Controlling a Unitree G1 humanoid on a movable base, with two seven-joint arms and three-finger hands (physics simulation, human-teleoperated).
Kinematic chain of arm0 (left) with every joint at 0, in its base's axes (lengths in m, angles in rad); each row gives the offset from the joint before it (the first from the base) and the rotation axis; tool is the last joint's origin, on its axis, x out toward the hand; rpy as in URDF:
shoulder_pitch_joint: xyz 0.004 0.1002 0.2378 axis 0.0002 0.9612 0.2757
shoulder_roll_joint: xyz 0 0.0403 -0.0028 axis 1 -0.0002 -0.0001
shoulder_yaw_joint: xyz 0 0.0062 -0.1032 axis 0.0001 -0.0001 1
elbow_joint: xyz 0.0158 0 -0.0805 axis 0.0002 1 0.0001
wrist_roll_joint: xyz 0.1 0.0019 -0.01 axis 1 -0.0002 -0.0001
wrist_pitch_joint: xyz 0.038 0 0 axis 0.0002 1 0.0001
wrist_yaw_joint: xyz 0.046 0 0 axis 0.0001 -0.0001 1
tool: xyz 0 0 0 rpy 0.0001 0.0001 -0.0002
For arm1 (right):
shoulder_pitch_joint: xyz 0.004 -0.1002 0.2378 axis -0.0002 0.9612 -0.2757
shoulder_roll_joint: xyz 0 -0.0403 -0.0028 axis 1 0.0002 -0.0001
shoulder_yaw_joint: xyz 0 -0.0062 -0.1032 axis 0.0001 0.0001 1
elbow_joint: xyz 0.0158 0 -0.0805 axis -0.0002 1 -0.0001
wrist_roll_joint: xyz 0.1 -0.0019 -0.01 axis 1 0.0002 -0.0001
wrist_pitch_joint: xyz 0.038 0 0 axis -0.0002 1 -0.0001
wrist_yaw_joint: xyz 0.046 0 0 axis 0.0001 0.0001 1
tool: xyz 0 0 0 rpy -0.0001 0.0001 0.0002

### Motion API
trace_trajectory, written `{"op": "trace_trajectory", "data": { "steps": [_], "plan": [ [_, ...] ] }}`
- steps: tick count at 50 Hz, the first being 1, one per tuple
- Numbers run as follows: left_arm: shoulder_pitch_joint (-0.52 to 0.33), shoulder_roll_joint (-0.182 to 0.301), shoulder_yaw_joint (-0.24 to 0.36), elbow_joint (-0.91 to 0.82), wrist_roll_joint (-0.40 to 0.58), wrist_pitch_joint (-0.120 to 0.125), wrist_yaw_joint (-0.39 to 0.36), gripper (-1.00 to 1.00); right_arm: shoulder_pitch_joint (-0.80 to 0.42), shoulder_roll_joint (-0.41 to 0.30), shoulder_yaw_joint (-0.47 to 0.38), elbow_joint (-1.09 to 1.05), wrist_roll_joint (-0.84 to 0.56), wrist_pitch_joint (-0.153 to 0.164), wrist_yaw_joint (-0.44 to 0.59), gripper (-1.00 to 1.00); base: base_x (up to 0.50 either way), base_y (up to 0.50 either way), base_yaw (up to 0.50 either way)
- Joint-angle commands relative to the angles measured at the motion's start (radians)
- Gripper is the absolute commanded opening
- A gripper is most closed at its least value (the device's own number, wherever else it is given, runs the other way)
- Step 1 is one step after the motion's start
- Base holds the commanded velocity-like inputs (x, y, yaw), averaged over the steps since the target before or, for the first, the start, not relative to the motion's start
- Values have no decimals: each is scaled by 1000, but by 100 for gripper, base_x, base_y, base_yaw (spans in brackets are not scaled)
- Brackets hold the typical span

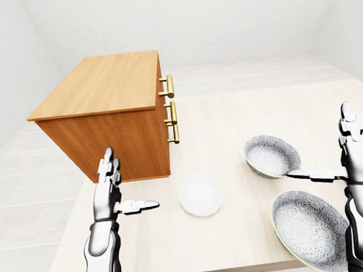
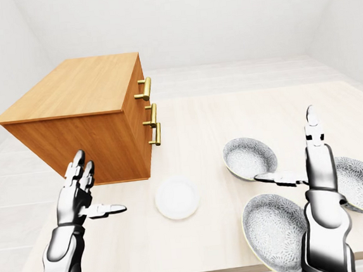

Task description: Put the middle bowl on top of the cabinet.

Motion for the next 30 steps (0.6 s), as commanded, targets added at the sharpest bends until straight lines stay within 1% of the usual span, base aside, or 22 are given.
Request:
{"op": "trace_trajectory", "data": {
  "steps": [1, 5, 8, 9, 10, 12, 16, 18, 22, 24, 27, 30],
  "plan": [
    [-31, 14, -1, 49, -12, 0, -1, 100, -9, -55, -74, 48, -98, 0, -18, 100, 0, 0, 0],
    [-37, 17, -1, 51, -15, 0, 0, 100, -7, -70, -101, 40, -123, 0, -15, 100, 0, 0, 0],
    [-42, 16, -8, 54, -12, 0, 1, 100, 0, -108, -149, 16, -176, 0, -18, 100, 0, 0, 0],
    [-42, 17, -8, 54, -12, 0, 1, 100, -1, -107, -150, 16, -177, 0, -17, 100, 0, 0, 0],
    [-41, 16, -9, 53, -11, 0, 2, 100, 5, -130, -172, 7, -208, 0, -15, 100, 0, 0, 0],
    [-39, 17, -10, 44, -13, 0, 2, 100, 6, -133, -184, 4, -230, 0, -1, 100, 0, 0, 0],
    [-30, 15, -11, 16, -19, 5, -3, 100, 35, -160, -229, -7, -307, 0, 49, 100, 0, 0, 0],
    [-27, 13, -13, 15, -16, 2, -3, 100, 48, -159, -249, -12, -333, 0, 77, 100, 0, 0, 0],
    [-24, 13, -13, 6, -21, 6, -9, 100, 82, -156, -298, -29, -395, 0, 122, 100, 0, 0, 0],
    [-26, 13, -13, 11, -21, 3, -10, 100, 93, -161, -329, -48, -407, 0, 174, 100, 0, 0, 0],
    [-25, 16, -14, 11, -16, 7, -14, 100, 83, -178, -359, -54, -440, 0, 226, 100, 0, 0, 0],
    [-19, 16, -12, 10, -16, 1, -19, 100, 73, -198, -364, -40, -494, 0, 255, 100, 0, 0, 0]
  ]
}}
